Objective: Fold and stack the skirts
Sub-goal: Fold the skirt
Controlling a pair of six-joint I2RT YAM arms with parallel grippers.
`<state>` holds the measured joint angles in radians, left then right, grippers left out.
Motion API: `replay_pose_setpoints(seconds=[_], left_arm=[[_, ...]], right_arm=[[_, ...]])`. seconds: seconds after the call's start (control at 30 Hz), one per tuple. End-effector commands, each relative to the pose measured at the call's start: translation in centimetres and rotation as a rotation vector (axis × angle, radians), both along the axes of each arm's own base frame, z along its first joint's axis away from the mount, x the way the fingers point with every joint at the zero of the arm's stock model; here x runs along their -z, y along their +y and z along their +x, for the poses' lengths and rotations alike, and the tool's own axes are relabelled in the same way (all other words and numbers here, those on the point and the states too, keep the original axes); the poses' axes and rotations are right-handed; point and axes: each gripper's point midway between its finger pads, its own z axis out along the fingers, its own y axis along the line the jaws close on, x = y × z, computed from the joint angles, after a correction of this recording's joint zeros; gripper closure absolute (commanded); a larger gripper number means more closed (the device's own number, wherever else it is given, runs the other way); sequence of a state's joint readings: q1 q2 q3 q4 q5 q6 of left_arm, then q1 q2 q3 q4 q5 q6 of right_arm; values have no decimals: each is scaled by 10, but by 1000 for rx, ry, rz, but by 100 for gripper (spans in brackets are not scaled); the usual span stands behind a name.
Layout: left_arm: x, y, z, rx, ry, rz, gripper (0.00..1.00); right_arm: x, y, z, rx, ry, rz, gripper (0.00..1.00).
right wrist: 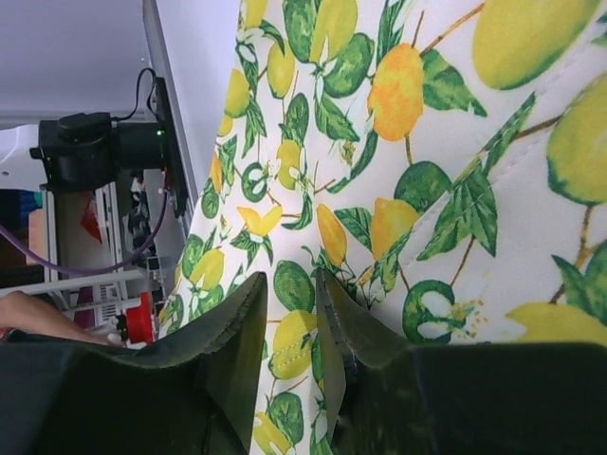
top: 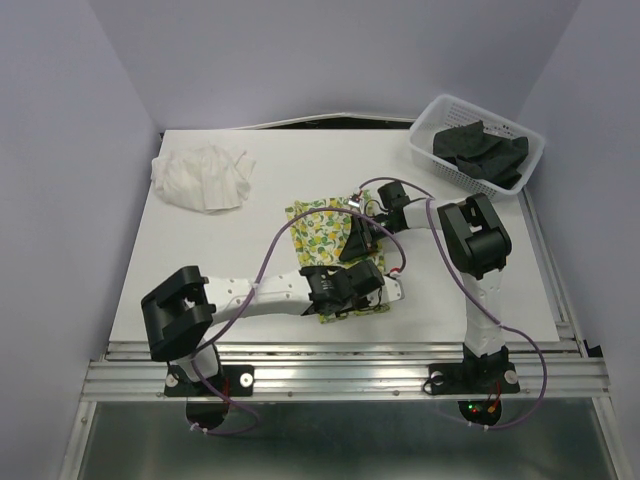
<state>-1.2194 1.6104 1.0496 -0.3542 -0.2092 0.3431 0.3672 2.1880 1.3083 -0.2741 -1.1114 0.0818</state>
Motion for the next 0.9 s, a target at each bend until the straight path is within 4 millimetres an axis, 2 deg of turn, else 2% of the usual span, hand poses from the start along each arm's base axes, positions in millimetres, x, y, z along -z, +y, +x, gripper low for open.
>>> replay_pose_setpoints(seconds=[0.0,0.03,0.13,0.17,0.27,0.3,0.37,0.63,0.73,0.8,0.83,0.87], left_arm=[[-27,-11,-2,37,7,-61,100],[-22,-10,-7,47,29,-48,100],[-3,-6,-18,72,78,-6,80],[2,-6,-23,87,103,-3,70],[15,-6,-31,96,155,15,59],[21,-6,-33,97,168,26,49],[25,-9,-36,105,187,24,45],[67,0,-41,97,235,114,44],[72,-1,-38,82,228,129,48],[74,-2,-36,83,225,137,55],[75,-2,-36,81,224,141,68],[75,-2,-35,80,223,144,75]], right_arm=[[43,-19,-12,15,16,-173,66],[44,-19,-13,14,19,-175,66],[44,-19,-12,15,21,-178,66],[44,-19,-12,15,18,-179,66],[44,-20,-13,16,22,-185,66],[45,-21,-13,17,22,-188,66],[46,-21,-14,17,29,-191,66],[49,-22,-14,-1,4,-194,66],[50,-23,-15,-2,10,-197,66],[51,-23,-16,-4,13,-198,67],[52,-23,-16,-4,14,-199,67],[52,-23,-16,-4,13,-199,67]])
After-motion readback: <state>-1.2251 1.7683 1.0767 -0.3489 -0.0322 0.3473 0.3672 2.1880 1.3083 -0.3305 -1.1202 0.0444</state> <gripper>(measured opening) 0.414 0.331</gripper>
